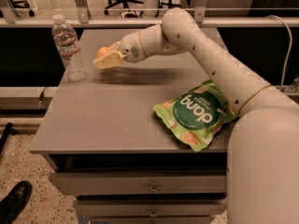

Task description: Move orange near water bottle

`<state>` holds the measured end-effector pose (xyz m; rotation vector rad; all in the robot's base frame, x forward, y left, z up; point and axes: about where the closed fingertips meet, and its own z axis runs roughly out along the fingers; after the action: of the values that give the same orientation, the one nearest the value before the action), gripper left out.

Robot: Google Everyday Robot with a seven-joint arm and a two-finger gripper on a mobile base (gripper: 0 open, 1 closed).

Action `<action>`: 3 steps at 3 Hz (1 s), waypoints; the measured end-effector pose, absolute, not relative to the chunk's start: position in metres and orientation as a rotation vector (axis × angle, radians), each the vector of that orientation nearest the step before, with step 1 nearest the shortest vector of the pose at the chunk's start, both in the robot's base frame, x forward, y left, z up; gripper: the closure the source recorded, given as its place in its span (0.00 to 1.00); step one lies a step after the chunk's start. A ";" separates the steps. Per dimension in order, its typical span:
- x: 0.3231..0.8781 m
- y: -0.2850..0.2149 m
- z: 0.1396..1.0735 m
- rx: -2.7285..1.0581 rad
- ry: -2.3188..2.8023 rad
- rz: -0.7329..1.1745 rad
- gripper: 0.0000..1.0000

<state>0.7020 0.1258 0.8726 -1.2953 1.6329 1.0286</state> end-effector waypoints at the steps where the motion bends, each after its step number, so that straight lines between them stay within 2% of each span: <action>1: 0.695 0.140 0.867 -1.331 1.642 1.050 1.00; 3: 0.679 0.167 0.854 -1.390 1.642 1.098 1.00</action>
Offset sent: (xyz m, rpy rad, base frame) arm -0.0309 0.0427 -0.0168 -0.0360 0.0540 0.0987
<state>0.6794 0.1673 0.8535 -1.3901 1.6419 1.0978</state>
